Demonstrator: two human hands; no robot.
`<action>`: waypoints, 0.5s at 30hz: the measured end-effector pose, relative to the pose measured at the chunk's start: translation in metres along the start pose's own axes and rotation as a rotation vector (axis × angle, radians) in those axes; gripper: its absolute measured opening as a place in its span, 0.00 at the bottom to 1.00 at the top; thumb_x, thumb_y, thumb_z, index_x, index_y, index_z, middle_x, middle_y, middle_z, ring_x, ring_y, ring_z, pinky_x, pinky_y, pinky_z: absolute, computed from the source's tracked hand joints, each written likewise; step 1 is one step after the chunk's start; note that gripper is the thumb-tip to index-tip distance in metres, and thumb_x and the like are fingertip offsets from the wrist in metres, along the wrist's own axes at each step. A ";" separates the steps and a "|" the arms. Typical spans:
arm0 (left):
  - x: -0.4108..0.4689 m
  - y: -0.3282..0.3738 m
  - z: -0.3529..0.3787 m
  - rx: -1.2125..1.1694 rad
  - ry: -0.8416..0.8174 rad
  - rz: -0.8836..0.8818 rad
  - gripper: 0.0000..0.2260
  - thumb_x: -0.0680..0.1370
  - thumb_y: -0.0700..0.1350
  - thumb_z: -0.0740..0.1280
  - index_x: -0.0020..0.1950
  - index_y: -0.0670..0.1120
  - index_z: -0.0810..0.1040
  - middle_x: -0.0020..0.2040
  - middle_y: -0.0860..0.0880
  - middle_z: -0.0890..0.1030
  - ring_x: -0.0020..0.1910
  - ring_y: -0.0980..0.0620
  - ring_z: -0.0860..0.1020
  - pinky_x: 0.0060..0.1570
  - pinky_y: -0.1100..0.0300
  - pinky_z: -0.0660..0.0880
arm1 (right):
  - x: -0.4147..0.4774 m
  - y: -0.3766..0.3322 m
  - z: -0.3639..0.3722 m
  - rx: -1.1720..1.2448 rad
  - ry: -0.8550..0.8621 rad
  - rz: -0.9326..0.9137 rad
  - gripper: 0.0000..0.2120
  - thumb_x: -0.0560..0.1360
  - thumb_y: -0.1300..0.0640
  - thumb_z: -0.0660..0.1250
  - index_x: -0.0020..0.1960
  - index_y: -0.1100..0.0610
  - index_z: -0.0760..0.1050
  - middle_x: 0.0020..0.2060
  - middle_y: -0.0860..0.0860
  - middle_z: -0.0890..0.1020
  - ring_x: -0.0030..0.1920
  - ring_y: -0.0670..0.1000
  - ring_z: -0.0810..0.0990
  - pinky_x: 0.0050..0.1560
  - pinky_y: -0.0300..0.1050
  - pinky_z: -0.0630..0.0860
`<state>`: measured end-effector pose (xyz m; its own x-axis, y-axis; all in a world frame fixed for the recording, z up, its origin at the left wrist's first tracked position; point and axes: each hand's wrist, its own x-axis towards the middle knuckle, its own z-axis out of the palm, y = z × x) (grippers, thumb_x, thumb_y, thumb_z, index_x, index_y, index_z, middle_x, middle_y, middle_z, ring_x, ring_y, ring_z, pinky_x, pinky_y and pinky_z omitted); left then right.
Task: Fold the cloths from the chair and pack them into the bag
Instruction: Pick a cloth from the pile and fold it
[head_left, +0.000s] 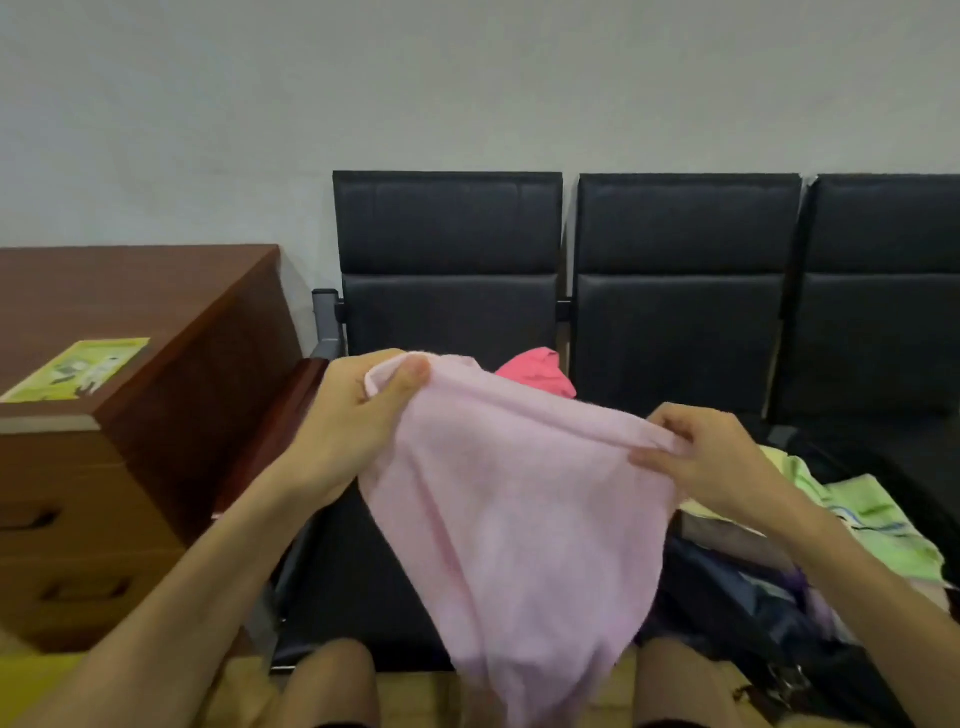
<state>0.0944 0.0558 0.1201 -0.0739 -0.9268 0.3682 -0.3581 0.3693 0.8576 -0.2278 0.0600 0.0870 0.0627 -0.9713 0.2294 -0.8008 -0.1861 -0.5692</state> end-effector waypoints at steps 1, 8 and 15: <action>-0.006 -0.011 0.000 0.004 0.018 -0.024 0.10 0.81 0.51 0.63 0.52 0.51 0.84 0.44 0.56 0.85 0.44 0.55 0.83 0.41 0.62 0.80 | -0.002 0.007 0.003 -0.006 -0.001 0.017 0.08 0.71 0.55 0.76 0.37 0.47 0.78 0.34 0.43 0.81 0.37 0.42 0.78 0.35 0.35 0.70; -0.053 -0.080 0.004 -0.114 0.159 -0.238 0.05 0.75 0.46 0.72 0.43 0.48 0.87 0.40 0.47 0.86 0.40 0.53 0.82 0.38 0.62 0.78 | -0.024 0.013 -0.008 0.183 -0.185 0.071 0.11 0.65 0.52 0.80 0.30 0.52 0.80 0.27 0.51 0.81 0.27 0.43 0.75 0.29 0.36 0.68; -0.078 -0.106 0.014 -0.255 0.311 -0.394 0.11 0.77 0.48 0.69 0.49 0.41 0.85 0.42 0.45 0.86 0.42 0.51 0.81 0.42 0.55 0.77 | -0.035 0.014 0.015 0.625 0.003 0.249 0.03 0.69 0.61 0.76 0.38 0.58 0.82 0.32 0.54 0.84 0.32 0.49 0.81 0.30 0.38 0.77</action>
<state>0.1248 0.0882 -0.0050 0.3117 -0.9484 0.0577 -0.0634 0.0398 0.9972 -0.2325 0.0890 0.0592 -0.0813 -0.9961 0.0337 -0.2962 -0.0081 -0.9551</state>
